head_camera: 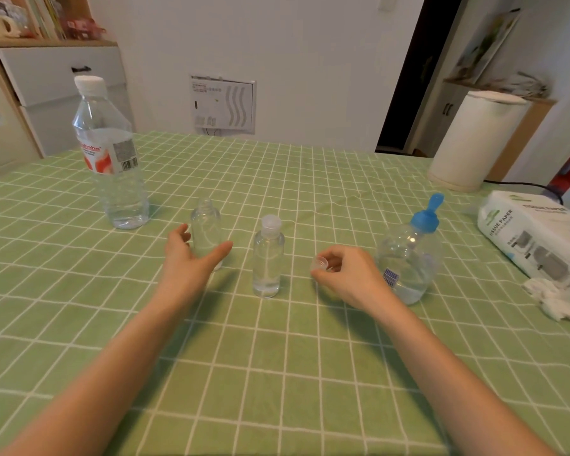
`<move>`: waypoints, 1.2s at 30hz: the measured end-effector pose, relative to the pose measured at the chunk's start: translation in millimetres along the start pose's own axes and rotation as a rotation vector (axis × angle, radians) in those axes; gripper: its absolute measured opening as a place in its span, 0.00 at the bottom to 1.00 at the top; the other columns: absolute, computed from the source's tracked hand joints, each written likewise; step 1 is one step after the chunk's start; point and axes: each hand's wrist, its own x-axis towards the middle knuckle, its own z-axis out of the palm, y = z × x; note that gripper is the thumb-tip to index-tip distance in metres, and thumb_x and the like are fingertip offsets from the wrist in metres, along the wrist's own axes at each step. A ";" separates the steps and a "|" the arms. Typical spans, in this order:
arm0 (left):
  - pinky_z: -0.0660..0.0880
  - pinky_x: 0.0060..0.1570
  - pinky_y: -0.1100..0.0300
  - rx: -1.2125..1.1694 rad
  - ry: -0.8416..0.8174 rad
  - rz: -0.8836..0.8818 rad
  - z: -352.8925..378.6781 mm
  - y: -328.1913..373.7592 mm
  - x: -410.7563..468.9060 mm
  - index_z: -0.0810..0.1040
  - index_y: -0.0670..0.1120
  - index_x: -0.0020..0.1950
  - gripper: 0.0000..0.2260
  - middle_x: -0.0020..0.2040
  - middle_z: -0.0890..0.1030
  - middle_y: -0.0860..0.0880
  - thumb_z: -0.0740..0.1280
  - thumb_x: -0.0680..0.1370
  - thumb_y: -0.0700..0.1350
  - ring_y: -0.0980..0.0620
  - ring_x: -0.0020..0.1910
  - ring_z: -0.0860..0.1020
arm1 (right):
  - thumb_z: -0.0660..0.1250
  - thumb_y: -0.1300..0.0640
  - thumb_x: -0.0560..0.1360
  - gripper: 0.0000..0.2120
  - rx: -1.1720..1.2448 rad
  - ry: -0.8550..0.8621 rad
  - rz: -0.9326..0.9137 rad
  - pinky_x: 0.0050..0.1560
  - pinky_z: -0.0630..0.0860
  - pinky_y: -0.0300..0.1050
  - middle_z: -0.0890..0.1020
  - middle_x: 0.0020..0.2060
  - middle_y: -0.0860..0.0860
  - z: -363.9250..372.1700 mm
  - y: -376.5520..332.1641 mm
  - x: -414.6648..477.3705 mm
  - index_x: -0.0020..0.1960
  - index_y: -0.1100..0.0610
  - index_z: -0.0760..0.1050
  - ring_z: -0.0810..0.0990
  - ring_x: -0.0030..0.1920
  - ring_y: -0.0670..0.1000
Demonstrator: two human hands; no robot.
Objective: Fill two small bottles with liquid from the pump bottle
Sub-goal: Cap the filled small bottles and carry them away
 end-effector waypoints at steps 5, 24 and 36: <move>0.70 0.55 0.54 -0.012 -0.021 0.024 8.3 -2.5 6.4 0.69 0.49 0.58 0.14 0.56 0.77 0.48 0.68 0.75 0.46 0.48 0.54 0.76 | 0.67 0.56 0.75 0.12 0.021 -0.086 -0.031 0.42 0.72 0.35 0.82 0.45 0.46 -6.1 -7.7 -16.0 0.57 0.54 0.80 0.78 0.42 0.44; 0.77 0.48 0.57 -0.045 -0.324 0.078 -17.0 14.1 -111.3 0.80 0.52 0.47 0.19 0.45 0.85 0.56 0.73 0.59 0.56 0.57 0.44 0.83 | 0.75 0.60 0.70 0.11 0.378 -0.252 -0.256 0.50 0.80 0.44 0.82 0.42 0.50 -23.7 -49.1 -54.6 0.50 0.53 0.77 0.80 0.41 0.46; 0.78 0.53 0.48 -0.011 -0.410 0.091 -5.6 19.0 -117.3 0.80 0.52 0.50 0.18 0.47 0.85 0.54 0.72 0.62 0.55 0.54 0.46 0.82 | 0.73 0.62 0.72 0.13 0.398 -0.303 -0.396 0.54 0.79 0.48 0.80 0.46 0.51 -37.8 -60.3 -60.8 0.53 0.52 0.77 0.79 0.47 0.46</move>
